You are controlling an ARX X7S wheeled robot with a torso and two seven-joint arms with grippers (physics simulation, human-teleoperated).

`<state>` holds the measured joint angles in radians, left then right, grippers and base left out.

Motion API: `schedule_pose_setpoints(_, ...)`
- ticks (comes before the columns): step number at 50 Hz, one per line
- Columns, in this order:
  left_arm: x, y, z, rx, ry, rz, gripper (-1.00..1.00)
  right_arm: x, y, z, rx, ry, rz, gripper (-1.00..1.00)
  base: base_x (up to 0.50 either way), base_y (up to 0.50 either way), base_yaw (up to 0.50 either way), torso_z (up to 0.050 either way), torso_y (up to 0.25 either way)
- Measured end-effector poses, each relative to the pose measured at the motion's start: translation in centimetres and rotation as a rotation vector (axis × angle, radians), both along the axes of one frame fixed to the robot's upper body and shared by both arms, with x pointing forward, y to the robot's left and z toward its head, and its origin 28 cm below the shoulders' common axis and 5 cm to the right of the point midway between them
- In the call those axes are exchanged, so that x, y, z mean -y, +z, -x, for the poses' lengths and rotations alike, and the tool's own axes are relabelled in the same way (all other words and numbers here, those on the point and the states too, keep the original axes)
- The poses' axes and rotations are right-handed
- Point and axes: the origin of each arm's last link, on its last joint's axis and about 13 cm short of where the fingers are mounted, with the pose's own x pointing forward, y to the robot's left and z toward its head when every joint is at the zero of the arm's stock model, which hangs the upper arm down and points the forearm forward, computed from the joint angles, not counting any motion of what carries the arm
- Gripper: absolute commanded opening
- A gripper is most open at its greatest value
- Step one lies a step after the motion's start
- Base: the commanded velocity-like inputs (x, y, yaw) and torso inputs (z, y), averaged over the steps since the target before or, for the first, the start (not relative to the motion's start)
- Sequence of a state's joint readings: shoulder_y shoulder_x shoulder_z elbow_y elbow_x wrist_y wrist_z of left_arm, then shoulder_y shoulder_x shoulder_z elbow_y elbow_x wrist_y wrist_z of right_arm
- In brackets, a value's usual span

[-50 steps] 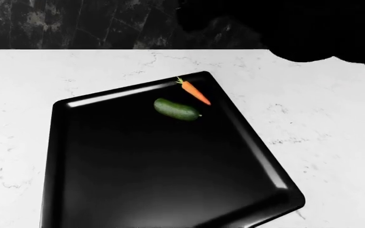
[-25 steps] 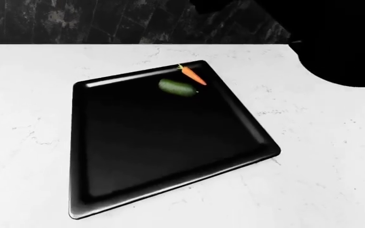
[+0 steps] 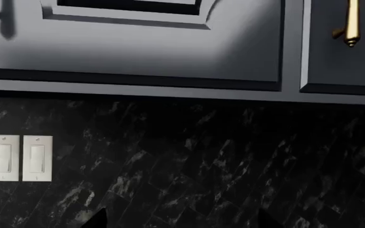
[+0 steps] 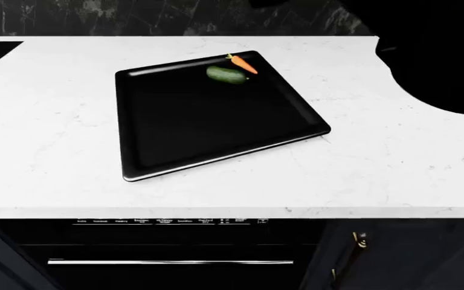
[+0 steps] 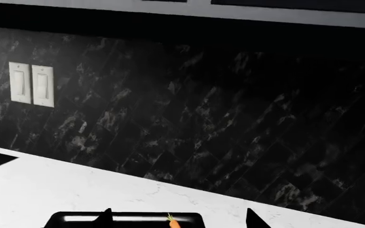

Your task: Place the two vegetables and bowl onto the tray for setting up a vegetable dip station.

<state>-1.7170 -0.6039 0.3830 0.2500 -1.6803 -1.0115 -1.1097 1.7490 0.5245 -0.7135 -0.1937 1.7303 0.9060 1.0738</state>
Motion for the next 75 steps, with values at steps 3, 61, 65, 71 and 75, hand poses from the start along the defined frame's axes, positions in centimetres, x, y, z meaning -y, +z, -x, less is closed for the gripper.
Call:
schedule_pose_setpoints(3,0.11,-0.01,0.03,-0.001,-0.007,-0.002,1.0,0.09,0.11,0.08,0.014,-0.002,0.008,1.0,0.0,0.4,0.0,0.0,0.0)
schedule_pose_setpoints(61,0.18,-0.08,0.09,0.0,-0.012,-0.005,1.0,-0.32,0.29,0.46,0.056,0.033,0.078,1.0,-0.14,0.48,0.0,0.0,0.0)
schedule_pose_setpoints(65,0.17,-0.04,0.11,0.0,-0.011,-0.005,1.0,-0.31,0.28,0.45,0.056,0.033,0.078,1.0,0.0,0.5,0.0,0.0,0.0)
schedule_pose_setpoints(71,0.16,-0.04,0.09,0.0,-0.011,-0.004,1.0,-0.29,0.26,0.44,0.056,0.032,0.078,1.0,0.0,0.5,0.0,0.0,0.0)
schedule_pose_setpoints(75,0.17,-0.03,0.1,0.0,-0.011,-0.004,1.0,-0.28,0.26,0.44,0.057,0.03,0.079,1.0,0.0,0.5,0.0,0.0,0.0)
